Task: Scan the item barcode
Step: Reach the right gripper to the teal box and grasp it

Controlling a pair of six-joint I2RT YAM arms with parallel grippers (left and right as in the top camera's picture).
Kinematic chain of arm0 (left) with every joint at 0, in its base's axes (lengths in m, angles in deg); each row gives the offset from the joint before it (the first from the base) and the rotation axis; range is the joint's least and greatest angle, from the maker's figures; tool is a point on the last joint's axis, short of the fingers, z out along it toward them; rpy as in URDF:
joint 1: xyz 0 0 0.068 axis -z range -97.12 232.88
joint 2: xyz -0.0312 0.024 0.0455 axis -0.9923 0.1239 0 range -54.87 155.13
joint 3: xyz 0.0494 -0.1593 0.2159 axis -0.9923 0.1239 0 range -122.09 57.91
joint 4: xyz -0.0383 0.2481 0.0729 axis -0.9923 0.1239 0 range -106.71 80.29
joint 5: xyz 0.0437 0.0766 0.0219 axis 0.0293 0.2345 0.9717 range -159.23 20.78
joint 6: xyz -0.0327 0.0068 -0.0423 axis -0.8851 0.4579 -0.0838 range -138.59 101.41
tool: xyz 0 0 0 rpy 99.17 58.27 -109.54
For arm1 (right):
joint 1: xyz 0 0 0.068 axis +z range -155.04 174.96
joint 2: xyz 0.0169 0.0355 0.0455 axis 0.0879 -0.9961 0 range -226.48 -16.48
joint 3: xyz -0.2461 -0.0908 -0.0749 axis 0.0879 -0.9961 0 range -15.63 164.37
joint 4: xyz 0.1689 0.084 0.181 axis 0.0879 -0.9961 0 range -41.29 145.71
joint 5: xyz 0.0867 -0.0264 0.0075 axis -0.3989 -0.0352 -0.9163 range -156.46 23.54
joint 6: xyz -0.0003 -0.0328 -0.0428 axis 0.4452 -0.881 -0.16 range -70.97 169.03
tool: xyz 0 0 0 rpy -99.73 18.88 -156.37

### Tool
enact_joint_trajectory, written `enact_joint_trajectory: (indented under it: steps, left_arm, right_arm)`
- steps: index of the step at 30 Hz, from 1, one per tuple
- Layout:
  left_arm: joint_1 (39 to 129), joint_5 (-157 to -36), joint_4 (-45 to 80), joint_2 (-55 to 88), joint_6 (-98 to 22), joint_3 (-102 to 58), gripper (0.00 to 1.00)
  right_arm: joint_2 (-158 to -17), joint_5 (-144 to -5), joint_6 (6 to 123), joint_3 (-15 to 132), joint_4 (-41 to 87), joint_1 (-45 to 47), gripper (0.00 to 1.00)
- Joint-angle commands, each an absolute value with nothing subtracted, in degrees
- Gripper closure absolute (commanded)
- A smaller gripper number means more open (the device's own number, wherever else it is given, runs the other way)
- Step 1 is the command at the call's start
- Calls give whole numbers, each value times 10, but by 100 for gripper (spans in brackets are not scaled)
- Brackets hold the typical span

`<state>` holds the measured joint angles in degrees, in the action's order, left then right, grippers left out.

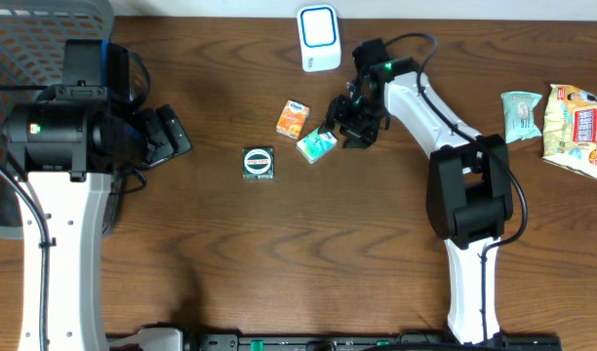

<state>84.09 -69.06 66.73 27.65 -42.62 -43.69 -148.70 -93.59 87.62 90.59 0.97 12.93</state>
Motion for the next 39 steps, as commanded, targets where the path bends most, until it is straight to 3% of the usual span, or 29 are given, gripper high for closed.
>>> enact_joint_trajectory:
  steps: [1, 9, 14, 19, 23, 27, 30, 34, 39]
  left_arm:
    - [838, -686, 668, 278, -429, -436, 2]
    - [838, -686, 668, 278, -429, -436, 2]
    - [838, -686, 668, 278, -429, -436, 3]
    - [838, -686, 668, 278, -429, -436, 2]
    - [838, -686, 668, 278, -429, -436, 2]
    - [838, -686, 668, 278, -429, -436, 2]
    - [838, -686, 668, 278, -429, -436, 2]
    - [838, -686, 668, 278, -429, -436, 2]
    - [838, -686, 668, 278, -429, -436, 2]
  right_arm:
    - [-1469, -986, 919, 875, 47, 135, 35]
    - [-1469, -1013, 952, 818, 98, 144, 41]
    - [-1469, -994, 957, 771, 143, 149, 61]
    - [-1469, -930, 941, 761, 128, 149, 73]
    - [-1465, -946, 873, 762, 122, 143, 98]
    - [-1445, -978, 819, 762, 101, 129, 99]
    - [-1418, -1041, 709, 762, 85, 118, 99]
    - [-1373, -1193, 458, 762, 32, 110, 99]
    - [-1324, -1227, 277, 762, -53, 105, 99]
